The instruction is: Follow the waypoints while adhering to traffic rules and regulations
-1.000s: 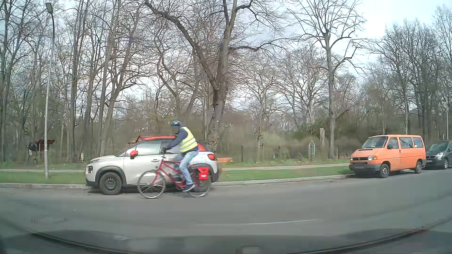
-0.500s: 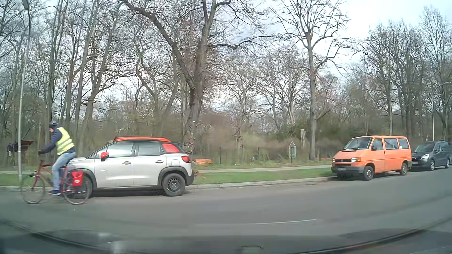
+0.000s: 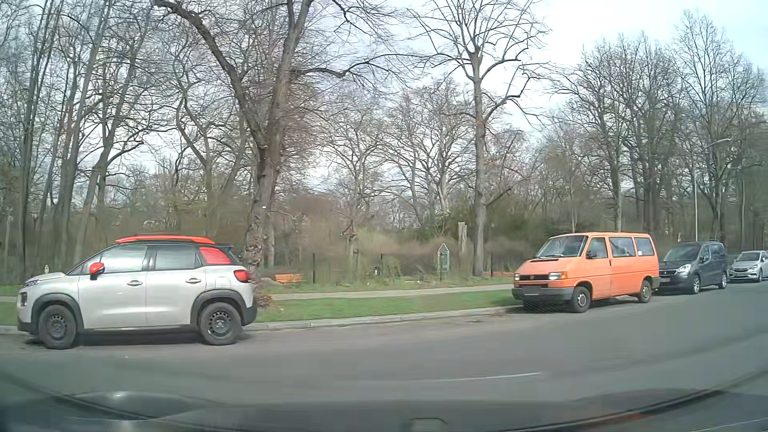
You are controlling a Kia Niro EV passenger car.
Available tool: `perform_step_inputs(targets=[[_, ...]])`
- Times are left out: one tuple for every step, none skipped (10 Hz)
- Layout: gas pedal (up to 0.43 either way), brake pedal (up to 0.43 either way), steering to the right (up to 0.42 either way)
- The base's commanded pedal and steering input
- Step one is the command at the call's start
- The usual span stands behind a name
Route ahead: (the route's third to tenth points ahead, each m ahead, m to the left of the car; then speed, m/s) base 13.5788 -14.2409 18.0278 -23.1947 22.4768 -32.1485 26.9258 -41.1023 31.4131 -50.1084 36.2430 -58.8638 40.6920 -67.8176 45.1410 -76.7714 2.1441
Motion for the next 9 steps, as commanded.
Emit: perform_step_inputs(targets=[[0.26, 0.0, 0.623], [0.26, 0.0, 0.624], [0.26, 0.0, 0.622], [0.26, 0.0, 0.618], [0.26, 0.0, 0.611], [0.26, 0.0, 0.603], [0.248, 0.0, 0.592], [0.228, 0.0, 0.582], [0.228, 0.0, 0.566]])
